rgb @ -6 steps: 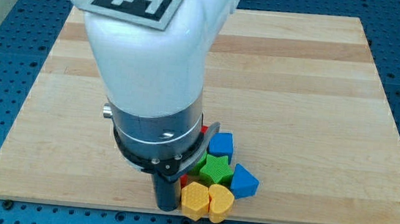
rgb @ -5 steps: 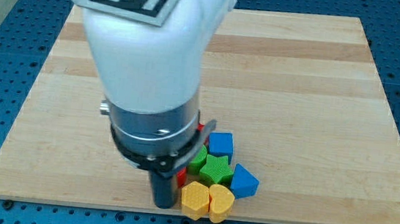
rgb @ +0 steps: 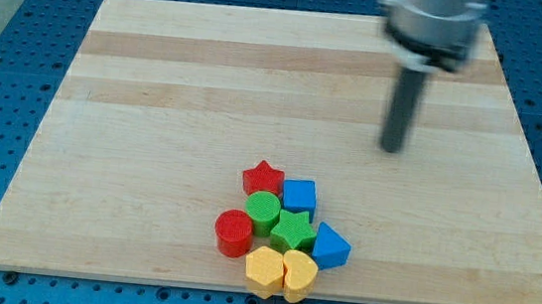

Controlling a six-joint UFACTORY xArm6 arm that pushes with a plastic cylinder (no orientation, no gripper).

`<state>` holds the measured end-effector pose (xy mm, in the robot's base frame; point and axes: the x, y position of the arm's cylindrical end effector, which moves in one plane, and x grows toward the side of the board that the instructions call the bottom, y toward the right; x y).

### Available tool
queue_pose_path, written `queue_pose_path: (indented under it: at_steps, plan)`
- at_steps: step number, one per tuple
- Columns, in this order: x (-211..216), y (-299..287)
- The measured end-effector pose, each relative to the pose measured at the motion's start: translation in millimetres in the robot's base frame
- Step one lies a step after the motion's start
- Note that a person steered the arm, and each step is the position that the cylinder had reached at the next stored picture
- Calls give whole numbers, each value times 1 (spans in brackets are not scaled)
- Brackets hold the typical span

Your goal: Slightly push yellow blocks to the left

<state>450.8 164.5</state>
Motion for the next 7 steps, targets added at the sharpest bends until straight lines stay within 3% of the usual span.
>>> queue_pose_path:
  at_steps: [1,2,4,7]
  plan:
    - [87,77]
    - [167,47]
    - [168,16]
    - [168,-85]
